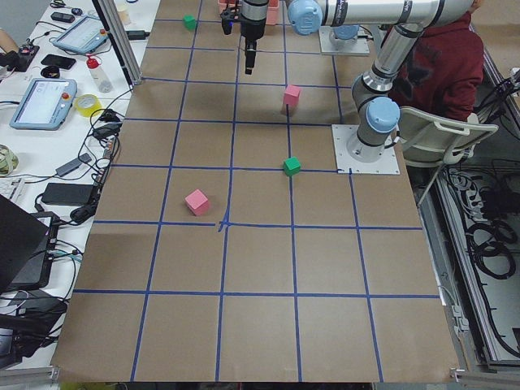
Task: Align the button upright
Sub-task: 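Lower the right gripper into the tray over the yellow button, then close the right gripper on the yellow button's base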
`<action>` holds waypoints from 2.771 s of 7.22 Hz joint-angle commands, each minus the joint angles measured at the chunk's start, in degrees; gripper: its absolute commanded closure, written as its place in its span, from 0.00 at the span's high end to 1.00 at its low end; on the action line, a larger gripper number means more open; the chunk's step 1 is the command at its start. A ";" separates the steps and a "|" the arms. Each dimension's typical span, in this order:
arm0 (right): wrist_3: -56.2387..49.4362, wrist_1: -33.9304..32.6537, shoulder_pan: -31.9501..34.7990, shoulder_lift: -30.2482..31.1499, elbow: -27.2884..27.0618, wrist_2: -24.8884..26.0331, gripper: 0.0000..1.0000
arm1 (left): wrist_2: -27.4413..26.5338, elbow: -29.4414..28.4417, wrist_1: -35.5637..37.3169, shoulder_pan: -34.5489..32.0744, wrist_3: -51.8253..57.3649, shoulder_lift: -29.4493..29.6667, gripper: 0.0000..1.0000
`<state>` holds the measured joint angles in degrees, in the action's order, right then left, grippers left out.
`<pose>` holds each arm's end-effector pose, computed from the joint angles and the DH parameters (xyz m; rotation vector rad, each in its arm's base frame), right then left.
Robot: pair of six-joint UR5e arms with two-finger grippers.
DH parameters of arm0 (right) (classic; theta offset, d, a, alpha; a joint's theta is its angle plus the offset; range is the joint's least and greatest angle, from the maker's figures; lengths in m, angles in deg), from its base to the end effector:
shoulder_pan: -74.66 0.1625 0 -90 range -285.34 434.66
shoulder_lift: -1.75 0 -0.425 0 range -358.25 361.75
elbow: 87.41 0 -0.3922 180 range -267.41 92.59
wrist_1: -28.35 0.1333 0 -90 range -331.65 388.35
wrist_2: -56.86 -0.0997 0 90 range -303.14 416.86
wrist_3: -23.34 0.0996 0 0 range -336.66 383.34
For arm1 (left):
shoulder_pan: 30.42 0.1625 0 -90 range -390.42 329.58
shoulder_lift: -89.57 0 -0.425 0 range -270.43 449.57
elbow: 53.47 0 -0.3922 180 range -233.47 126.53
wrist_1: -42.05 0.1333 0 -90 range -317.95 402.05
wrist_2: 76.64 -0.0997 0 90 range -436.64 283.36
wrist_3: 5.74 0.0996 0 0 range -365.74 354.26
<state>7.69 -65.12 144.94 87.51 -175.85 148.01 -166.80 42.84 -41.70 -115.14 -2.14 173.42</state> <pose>-0.0533 -0.5378 0.4698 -0.1109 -3.1163 0.0110 -0.0905 -0.4667 0.4955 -0.0461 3.1259 -0.1655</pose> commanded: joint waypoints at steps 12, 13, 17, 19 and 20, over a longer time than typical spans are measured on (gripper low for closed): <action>-6.32 -28.61 -14.83 -16.84 -18.78 6.41 1.00 | 0.07 0.64 0.08 -0.09 0.00 -0.18 1.00; -6.32 -28.78 -14.83 -16.85 -19.74 6.50 1.00 | -0.02 0.64 0.08 0.00 0.00 -0.18 1.00; -6.24 -29.05 -14.83 -16.85 -19.84 4.83 0.00 | -0.02 0.64 0.08 0.00 0.00 -0.18 1.00; -7.02 -28.96 -14.83 -15.98 -18.36 4.30 0.00 | -0.02 0.64 0.08 0.00 0.00 -0.18 1.00; -7.20 -27.74 -14.74 -15.71 -14.95 4.30 0.00 | -0.02 0.64 0.08 0.00 0.00 -0.18 1.00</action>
<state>0.92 -93.78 130.12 71.31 -193.80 152.38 -166.81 43.48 -41.62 -115.14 -2.14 173.24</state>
